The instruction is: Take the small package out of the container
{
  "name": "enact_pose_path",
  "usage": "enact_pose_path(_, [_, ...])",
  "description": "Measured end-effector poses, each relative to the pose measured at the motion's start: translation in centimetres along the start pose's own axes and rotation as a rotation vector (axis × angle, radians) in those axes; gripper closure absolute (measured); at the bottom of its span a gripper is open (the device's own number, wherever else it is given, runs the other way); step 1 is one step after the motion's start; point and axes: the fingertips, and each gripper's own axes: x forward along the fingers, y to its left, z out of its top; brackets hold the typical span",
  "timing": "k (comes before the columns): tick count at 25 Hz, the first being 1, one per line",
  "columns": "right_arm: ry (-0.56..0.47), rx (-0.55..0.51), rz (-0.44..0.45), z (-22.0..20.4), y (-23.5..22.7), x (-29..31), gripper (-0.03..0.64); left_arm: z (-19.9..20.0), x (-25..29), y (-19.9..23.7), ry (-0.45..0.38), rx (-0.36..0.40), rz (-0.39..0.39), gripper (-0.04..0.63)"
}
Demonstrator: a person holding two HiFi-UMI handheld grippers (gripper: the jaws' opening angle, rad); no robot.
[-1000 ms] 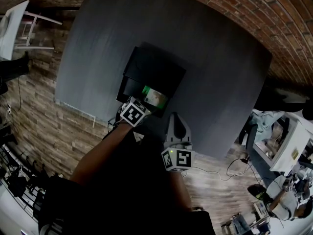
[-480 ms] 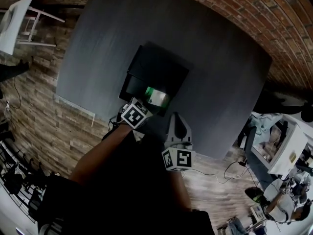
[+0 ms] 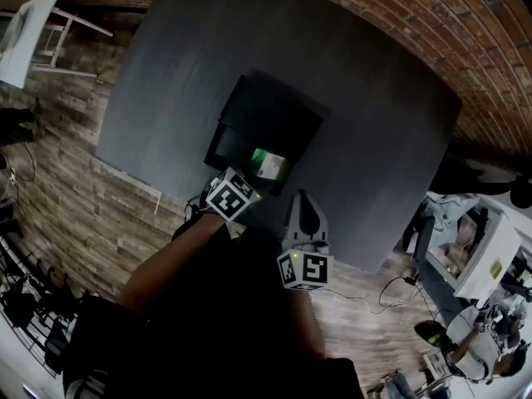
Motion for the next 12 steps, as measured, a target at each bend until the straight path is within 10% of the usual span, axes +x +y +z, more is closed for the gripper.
enact_pose_path(12, [-0.013,-0.013,0.0,0.55,-0.95,-0.46,0.592,0.64,-0.65,0.81,-0.019,0.002,0.066,0.485])
